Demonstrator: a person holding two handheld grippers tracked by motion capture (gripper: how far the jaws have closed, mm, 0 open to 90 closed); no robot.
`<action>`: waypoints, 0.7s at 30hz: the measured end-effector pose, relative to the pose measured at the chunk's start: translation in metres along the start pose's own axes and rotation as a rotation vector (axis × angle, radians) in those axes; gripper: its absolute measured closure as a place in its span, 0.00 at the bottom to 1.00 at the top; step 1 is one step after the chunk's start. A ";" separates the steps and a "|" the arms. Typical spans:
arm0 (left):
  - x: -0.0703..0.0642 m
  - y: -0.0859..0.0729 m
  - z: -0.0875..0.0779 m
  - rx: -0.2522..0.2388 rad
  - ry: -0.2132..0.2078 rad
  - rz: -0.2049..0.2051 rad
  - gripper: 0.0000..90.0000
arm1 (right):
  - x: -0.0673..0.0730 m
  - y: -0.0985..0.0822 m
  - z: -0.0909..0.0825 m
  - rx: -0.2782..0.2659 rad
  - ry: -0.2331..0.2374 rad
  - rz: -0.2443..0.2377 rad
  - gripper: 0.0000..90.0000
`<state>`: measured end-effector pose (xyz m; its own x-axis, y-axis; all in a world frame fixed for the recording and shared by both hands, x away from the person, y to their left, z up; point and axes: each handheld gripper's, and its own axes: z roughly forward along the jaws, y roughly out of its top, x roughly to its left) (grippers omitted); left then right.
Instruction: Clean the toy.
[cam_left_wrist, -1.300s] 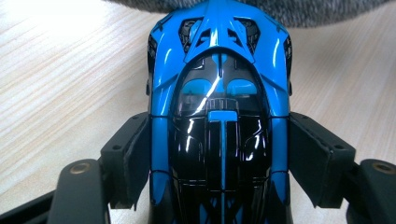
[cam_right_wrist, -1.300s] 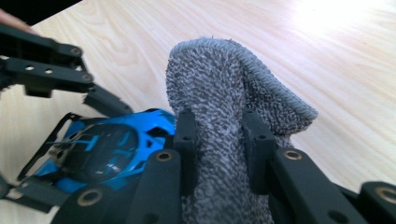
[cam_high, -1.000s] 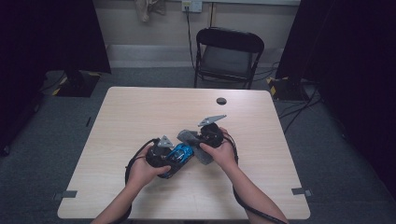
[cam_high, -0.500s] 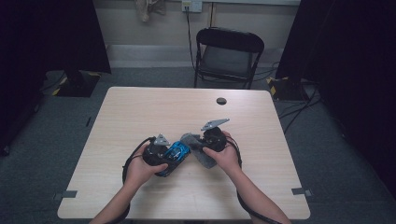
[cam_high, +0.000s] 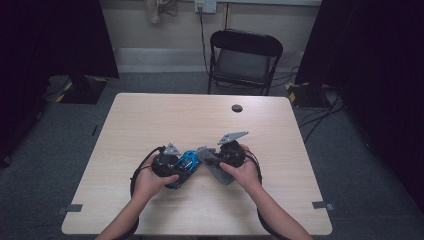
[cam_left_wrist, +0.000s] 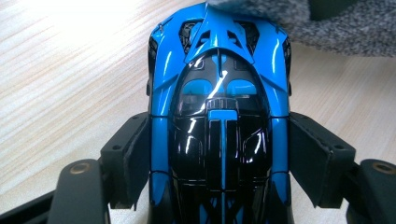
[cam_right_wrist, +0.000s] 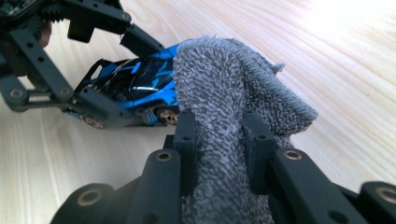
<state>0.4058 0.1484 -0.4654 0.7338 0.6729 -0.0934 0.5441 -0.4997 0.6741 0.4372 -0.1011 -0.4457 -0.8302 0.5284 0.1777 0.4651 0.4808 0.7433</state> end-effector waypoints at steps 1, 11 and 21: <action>0.000 0.000 0.000 -0.001 0.001 -0.001 0.31 | 0.000 -0.001 -0.002 0.002 -0.002 -0.001 0.80; -0.004 0.002 -0.002 -0.011 -0.015 0.007 0.31 | -0.015 0.014 -0.013 -0.043 -0.059 0.026 0.80; -0.005 0.003 -0.003 -0.017 -0.018 0.023 0.31 | -0.014 0.033 0.012 -0.009 -0.028 0.016 0.80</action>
<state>0.4029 0.1454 -0.4612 0.7533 0.6514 -0.0907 0.5198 -0.5052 0.6889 0.4677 -0.0845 -0.4311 -0.8136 0.5556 0.1717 0.4756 0.4658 0.7462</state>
